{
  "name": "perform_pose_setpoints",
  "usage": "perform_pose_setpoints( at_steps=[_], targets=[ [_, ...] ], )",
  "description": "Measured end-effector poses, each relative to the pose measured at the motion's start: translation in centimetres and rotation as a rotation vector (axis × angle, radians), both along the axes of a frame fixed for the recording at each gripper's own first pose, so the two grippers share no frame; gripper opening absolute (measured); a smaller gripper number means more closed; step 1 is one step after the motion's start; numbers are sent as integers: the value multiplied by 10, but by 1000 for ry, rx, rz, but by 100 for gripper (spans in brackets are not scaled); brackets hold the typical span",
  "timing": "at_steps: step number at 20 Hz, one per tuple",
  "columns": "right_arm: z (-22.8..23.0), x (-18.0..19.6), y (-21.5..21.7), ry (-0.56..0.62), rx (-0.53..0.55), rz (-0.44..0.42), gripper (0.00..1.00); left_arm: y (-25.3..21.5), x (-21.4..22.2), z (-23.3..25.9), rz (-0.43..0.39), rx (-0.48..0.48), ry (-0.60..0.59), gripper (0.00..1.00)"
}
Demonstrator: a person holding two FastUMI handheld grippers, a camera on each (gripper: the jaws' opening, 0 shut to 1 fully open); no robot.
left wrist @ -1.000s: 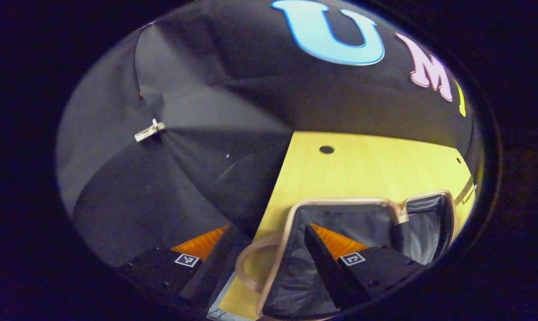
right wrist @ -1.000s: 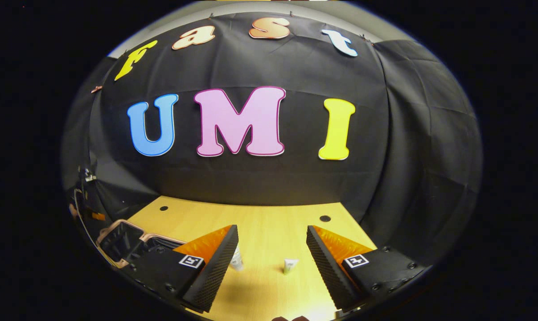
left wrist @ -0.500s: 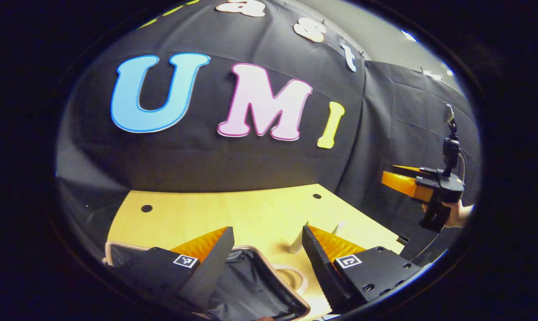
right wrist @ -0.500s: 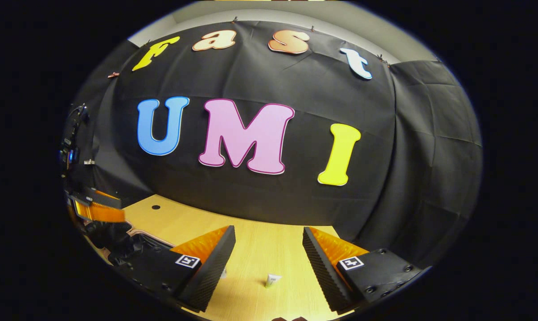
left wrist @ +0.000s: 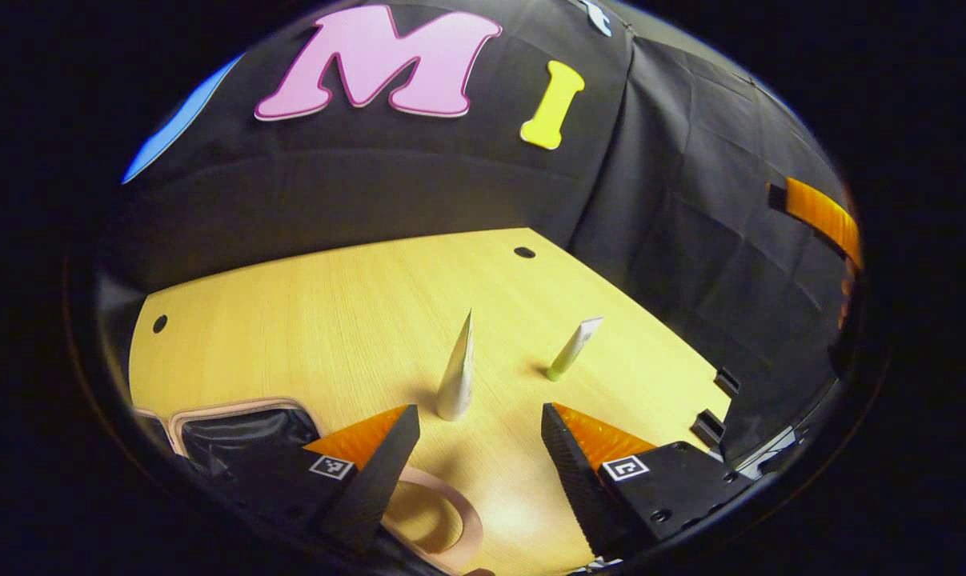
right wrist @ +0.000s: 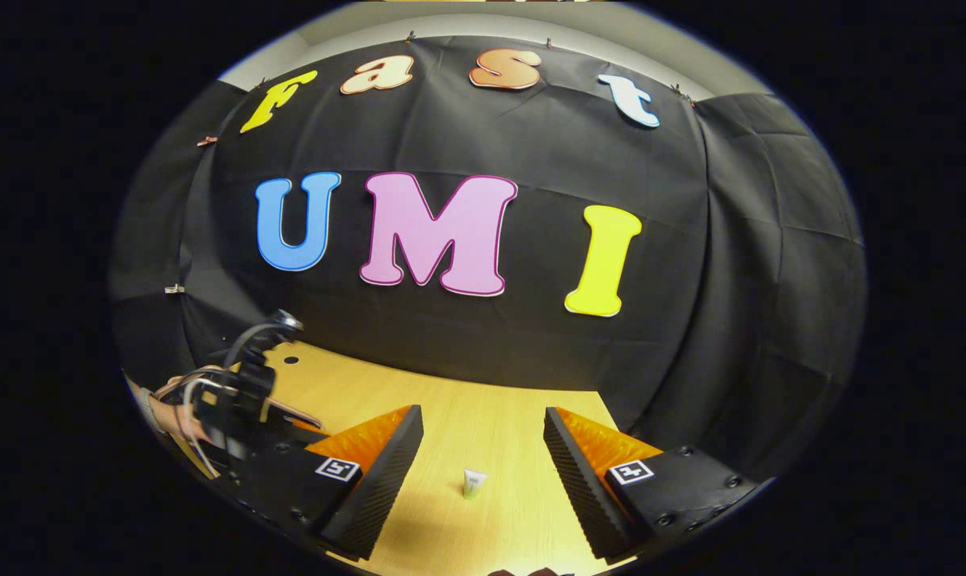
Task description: First open the suitcase, pack the skin care products into it, and then close the suitcase.
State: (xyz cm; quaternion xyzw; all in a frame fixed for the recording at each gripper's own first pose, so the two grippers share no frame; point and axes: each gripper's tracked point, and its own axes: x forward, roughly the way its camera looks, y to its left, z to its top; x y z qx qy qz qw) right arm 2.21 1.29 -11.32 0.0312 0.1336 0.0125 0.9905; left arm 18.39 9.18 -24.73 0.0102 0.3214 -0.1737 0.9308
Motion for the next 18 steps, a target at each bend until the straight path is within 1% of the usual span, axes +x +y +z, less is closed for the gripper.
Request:
perform_pose_setpoints(
  at_steps=[2, 4, 7, 8, 9, 10, 11, 12, 13, 14, 15, 16, 18],
  targets=[
    [-19, -10, -12, 42, -5, -8, 96, -5, 20, -23, 20, 1, 43, 97],
    [-42, -18, -21, 96, -8, -4, 96, -6, 41, -40, 37, 17, 60, 97],
    [-81, -21, -38, 167, -20, -11, 97, -11, 67, -61, 61, 23, 93, 96],
    [-93, -22, -40, 188, -3, -8, 97, -10, 71, -67, 72, 36, 112, 89],
    [-103, -21, -38, 207, 19, 0, 97, -20, 102, -102, 88, 37, 103, 74],
    [-116, -18, -35, 227, 34, 14, 96, -11, 86, -71, 104, 55, 100, 59],
    [-130, -15, -33, 253, 43, 29, 97, -9, 82, -66, 117, 64, 102, 44],
    [-145, -9, -29, 275, 51, 46, 97, -9, 81, -64, 126, 64, 110, 41],
    [-160, -3, -22, 298, 63, 68, 97, -9, 78, -63, 130, 60, 117, 41],
    [-174, 5, -14, 317, 76, 91, 96, -10, 75, -62, 133, 60, 123, 43],
    [-189, 13, -4, 342, 88, 119, 97, -11, 71, -59, 131, 62, 129, 38],
    [-204, 22, 5, 359, 99, 145, 97, -12, 68, -57, 131, 67, 128, 43],
    [-239, 37, 21, 418, 111, 194, 97, -18, 58, -41, 131, 67, 118, 43]
  ],
)
